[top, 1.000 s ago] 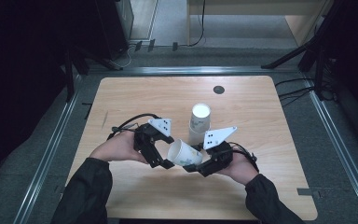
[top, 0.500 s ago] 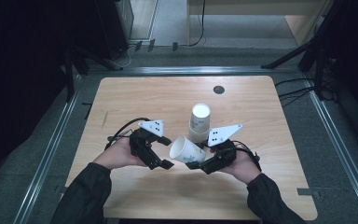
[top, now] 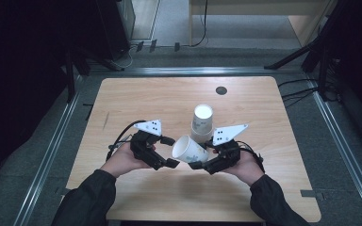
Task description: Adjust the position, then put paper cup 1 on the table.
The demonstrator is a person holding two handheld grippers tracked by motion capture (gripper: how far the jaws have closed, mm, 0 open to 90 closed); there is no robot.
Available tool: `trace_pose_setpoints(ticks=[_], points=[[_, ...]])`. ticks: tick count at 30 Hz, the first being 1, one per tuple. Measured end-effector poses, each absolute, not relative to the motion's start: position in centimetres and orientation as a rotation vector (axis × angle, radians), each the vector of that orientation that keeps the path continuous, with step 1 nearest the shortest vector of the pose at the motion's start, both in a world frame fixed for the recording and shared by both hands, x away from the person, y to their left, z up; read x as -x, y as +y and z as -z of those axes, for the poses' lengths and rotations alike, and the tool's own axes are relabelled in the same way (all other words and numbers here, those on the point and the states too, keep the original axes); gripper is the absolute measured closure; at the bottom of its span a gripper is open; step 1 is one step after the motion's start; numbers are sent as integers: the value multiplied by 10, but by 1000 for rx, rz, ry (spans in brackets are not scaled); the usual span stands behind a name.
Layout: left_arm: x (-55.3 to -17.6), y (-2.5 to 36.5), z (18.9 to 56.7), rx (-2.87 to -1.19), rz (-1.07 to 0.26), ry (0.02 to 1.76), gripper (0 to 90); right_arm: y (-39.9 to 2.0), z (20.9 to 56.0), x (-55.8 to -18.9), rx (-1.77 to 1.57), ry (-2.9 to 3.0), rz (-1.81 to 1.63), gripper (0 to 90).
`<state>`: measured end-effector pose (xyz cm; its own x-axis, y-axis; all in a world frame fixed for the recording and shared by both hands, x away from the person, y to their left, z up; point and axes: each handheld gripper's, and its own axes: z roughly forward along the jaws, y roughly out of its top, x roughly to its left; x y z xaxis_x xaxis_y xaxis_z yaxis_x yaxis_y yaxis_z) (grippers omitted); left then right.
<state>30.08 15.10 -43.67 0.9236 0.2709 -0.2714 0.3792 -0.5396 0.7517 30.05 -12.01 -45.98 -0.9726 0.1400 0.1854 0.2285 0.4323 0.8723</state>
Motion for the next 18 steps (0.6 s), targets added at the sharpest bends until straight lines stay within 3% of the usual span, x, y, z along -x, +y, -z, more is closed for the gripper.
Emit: trace_pose_setpoints(ticks=[10, 18], points=[[-302, 147, 435, -2078, 182, 467, 136, -120, 461, -301, 345, -2547, 1607, 340], [-302, 138, 438, -2102, 176, 471, 137, -117, 463, -302, 344, -2552, 1595, 340]])
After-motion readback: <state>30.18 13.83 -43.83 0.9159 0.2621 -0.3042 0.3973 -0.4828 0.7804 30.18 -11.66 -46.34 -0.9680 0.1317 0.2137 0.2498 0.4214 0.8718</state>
